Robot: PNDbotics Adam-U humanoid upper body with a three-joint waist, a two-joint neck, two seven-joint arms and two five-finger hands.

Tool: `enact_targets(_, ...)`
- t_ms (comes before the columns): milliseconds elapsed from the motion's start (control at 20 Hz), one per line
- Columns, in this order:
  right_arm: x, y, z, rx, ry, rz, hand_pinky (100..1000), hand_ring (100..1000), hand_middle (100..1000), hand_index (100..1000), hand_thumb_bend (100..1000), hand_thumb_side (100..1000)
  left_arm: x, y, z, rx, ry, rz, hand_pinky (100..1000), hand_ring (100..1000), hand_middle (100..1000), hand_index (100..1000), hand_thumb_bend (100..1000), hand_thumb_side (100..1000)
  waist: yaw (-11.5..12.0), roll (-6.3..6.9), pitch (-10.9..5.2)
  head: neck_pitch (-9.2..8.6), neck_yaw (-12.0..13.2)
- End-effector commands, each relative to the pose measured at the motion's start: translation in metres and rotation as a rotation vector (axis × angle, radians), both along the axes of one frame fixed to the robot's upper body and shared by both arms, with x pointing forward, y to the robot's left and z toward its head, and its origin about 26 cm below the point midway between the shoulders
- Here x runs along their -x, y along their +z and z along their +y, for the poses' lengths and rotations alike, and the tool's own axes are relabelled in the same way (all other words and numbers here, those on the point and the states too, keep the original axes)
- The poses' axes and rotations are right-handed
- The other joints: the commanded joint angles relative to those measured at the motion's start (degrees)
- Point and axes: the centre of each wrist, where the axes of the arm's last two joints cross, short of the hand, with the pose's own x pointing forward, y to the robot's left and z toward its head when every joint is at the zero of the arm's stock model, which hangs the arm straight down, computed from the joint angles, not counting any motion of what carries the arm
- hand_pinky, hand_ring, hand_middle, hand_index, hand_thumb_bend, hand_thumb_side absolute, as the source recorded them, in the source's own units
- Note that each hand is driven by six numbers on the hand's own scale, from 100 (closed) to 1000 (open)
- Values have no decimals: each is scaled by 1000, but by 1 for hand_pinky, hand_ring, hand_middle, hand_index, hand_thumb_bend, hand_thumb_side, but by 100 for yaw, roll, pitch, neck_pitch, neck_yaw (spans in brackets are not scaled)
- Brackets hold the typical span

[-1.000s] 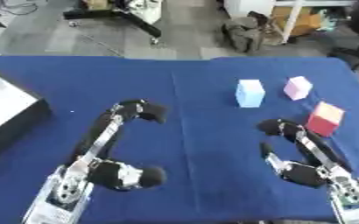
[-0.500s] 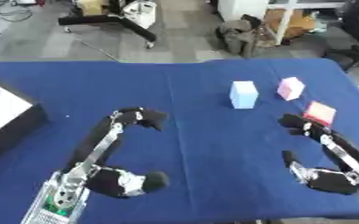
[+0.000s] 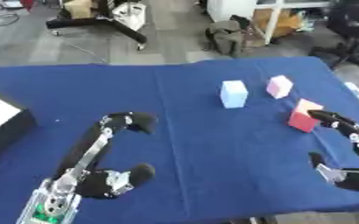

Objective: Pick up the objects with one hand, pass them to the other hand, and then place them into the box on the other side of the table.

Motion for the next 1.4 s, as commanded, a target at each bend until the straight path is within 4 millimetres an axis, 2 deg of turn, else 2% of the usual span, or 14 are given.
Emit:
enact_targets(50,-7,5,-21,32,-38,4,902,983,966,1000,100,271,0,7,-1,-7,-16,-22,714,674,578,803,668,909,19,-11,-22,-15,-109)
enact_targets(700,-40,-5,-78,-12,-185,44,903,979,961,1000,100,277,-1,14,-5,-31,-54,-40,714,674,579,806,629,934,211,-78,104,-15,-225)
enact_targets(1400,-55,-15,-105,-19,-252,99,899,966,945,1000,100,245,-1,18,-8,-37,-77,-50,713,675,579,808,613,936,358,-127,157,-15,-262)
